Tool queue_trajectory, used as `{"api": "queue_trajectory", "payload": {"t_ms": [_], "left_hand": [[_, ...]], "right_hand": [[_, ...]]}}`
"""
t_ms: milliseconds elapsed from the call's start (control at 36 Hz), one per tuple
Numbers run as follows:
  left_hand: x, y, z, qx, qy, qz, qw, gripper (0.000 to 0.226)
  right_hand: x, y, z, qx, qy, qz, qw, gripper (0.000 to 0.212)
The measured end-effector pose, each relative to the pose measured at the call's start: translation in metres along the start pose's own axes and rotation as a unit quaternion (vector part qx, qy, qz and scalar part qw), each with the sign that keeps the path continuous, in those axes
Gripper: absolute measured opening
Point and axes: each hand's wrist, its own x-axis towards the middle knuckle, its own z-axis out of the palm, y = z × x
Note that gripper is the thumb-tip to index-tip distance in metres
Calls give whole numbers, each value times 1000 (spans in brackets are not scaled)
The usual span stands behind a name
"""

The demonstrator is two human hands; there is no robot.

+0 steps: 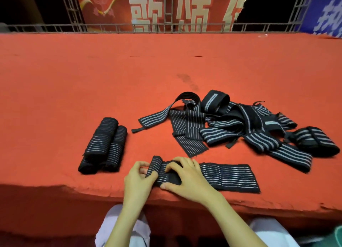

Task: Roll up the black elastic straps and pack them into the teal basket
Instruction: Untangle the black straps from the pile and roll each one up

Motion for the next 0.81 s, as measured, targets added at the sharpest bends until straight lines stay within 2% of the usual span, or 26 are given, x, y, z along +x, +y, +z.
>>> {"api": "queue_trajectory", "payload": {"t_ms": [111, 222, 306, 444, 667, 722, 806], "left_hand": [[-10, 3, 14, 50, 40, 104, 992, 28], [-15, -1, 23, 89, 22, 204, 975, 29], [-13, -4, 29, 85, 1, 235, 968, 22], [-17, -1, 28, 81, -57, 239, 966, 36], [-10, 1, 11, 44, -218, 162, 961, 37], [-9, 3, 6, 10, -219, 149, 964, 33], [-9, 1, 4, -32, -184, 110, 976, 41]], "right_hand": [[-6, 11, -6, 15, 0, 7, 1000, 49], [-16, 24, -16, 18, 1, 29, 999, 50], [-21, 31, -18, 27, 8, 34, 999, 50], [-22, 28, -17, 34, 11, 39, 999, 53], [-23, 29, -13, 29, 21, 40, 999, 53], [-23, 29, -14, 33, 20, 41, 998, 54], [-24, 28, -15, 38, 16, 39, 998, 53]]}}
